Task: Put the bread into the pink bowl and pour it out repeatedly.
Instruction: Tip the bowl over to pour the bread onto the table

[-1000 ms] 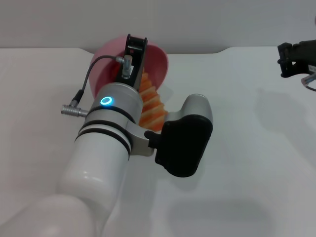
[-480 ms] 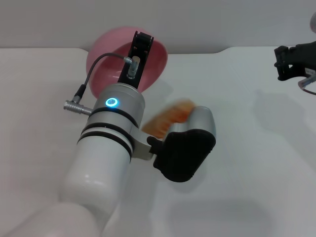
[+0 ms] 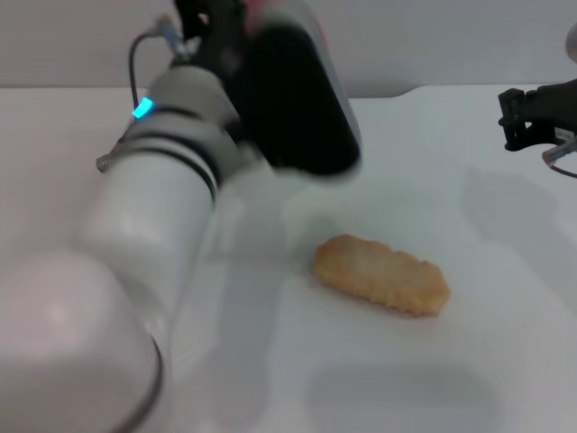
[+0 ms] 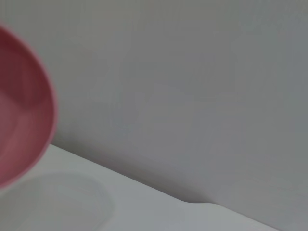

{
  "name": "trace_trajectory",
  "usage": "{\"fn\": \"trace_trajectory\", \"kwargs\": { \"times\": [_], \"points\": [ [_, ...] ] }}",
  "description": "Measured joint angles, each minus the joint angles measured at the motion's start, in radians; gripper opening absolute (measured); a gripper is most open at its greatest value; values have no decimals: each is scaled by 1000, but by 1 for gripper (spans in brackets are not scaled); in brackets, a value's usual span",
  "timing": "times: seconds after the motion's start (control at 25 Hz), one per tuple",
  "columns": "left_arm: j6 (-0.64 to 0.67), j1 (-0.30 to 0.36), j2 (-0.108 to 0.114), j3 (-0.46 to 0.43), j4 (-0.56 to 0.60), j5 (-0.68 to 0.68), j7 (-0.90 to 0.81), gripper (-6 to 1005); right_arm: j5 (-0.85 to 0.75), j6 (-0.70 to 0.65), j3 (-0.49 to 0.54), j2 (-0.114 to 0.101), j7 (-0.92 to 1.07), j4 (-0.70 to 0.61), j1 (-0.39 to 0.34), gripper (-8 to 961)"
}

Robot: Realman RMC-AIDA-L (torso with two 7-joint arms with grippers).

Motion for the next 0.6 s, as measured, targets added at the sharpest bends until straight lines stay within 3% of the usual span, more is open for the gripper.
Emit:
{"fn": "trace_trajectory", "kwargs": {
  "times": [0.24,0.28,0.32,0.36,0.4,0.6],
  "points": [
    [-15,-7,8,-203,103,-415,-72,30,2,10,-2,0,0,-1,5,-1],
    [-8,-6,10,-273,117,-570,-71,30,2,10,-2,0,1,-1,6,-1],
    [-8,-6,10,-273,117,-570,-71,30,3,10,-3,0,1,-1,6,-1],
    [21,3,14,-344,120,-721,-62,30,3,10,-4,0,1,0,7,-1],
    [21,3,14,-344,120,-721,-62,30,3,10,-6,0,1,0,8,-1],
    [136,60,18,-531,120,-1118,96,30,4,25,-15,0,1,3,12,-1]
  ]
}}
